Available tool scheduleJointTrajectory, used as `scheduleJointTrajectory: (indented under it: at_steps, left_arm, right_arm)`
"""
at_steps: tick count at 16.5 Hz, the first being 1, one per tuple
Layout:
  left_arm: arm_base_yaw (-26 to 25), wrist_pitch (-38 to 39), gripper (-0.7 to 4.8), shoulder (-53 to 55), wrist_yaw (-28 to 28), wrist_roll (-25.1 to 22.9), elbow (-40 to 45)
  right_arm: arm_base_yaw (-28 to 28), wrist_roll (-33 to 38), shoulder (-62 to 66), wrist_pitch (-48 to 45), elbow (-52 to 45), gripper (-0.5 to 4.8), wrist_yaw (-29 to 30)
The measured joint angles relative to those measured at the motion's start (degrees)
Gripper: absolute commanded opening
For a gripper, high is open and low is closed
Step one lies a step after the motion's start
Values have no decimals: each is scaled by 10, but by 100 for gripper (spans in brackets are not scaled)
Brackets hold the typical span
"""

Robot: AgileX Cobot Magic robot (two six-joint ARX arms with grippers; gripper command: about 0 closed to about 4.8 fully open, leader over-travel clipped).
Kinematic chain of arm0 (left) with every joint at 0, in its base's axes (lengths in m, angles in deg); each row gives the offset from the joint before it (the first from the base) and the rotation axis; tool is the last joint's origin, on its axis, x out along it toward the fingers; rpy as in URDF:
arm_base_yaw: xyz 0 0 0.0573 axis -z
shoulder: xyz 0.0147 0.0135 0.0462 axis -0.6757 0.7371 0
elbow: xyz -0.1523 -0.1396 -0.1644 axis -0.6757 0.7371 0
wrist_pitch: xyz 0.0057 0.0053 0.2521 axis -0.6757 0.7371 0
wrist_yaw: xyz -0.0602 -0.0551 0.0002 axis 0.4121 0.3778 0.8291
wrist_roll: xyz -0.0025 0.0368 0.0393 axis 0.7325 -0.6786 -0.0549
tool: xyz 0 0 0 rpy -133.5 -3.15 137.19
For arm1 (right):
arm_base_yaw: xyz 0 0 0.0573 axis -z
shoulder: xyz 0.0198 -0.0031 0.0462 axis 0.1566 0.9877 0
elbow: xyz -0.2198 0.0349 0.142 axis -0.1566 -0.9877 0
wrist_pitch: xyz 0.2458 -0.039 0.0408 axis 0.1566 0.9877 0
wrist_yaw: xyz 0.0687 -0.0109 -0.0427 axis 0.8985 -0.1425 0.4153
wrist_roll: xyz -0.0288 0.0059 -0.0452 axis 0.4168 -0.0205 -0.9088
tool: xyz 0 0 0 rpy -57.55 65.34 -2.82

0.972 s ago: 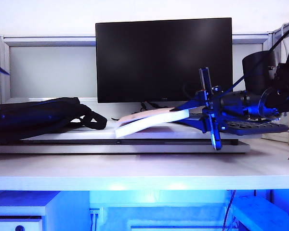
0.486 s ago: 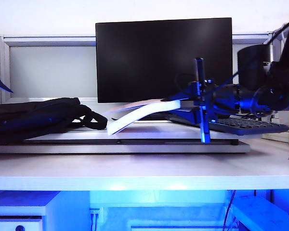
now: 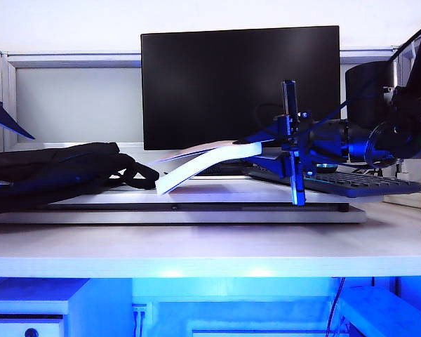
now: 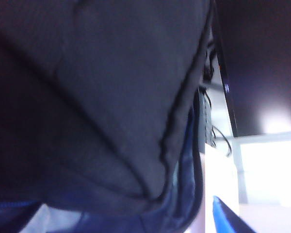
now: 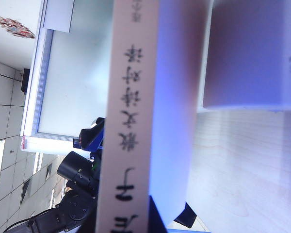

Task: Pick up the book on the desk and put it into the open backpack.

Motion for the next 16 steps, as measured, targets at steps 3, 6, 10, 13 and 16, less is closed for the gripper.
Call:
scheduleJointTrajectory:
  at_steps: [3, 6, 10, 13, 16]
  left_arm:
    - [0, 12, 479, 1, 13, 0, 0]
    - [3, 16, 479, -1, -29, 0, 0]
    - [10, 22, 479, 28, -26, -2, -31]
    - [46, 0, 479, 75, -53, 2, -104]
    - [64, 25, 279, 88, -83, 2, -151]
  right_arm:
    - [0, 0, 0, -2, 2, -6, -5]
    - [0, 6, 0, -2, 50, -6, 10]
    - [0, 14, -2, -1, 76, -6, 16]
    - [0, 16, -1, 19, 76, -6, 26]
    - [-1, 16, -1, 16, 76, -6, 35]
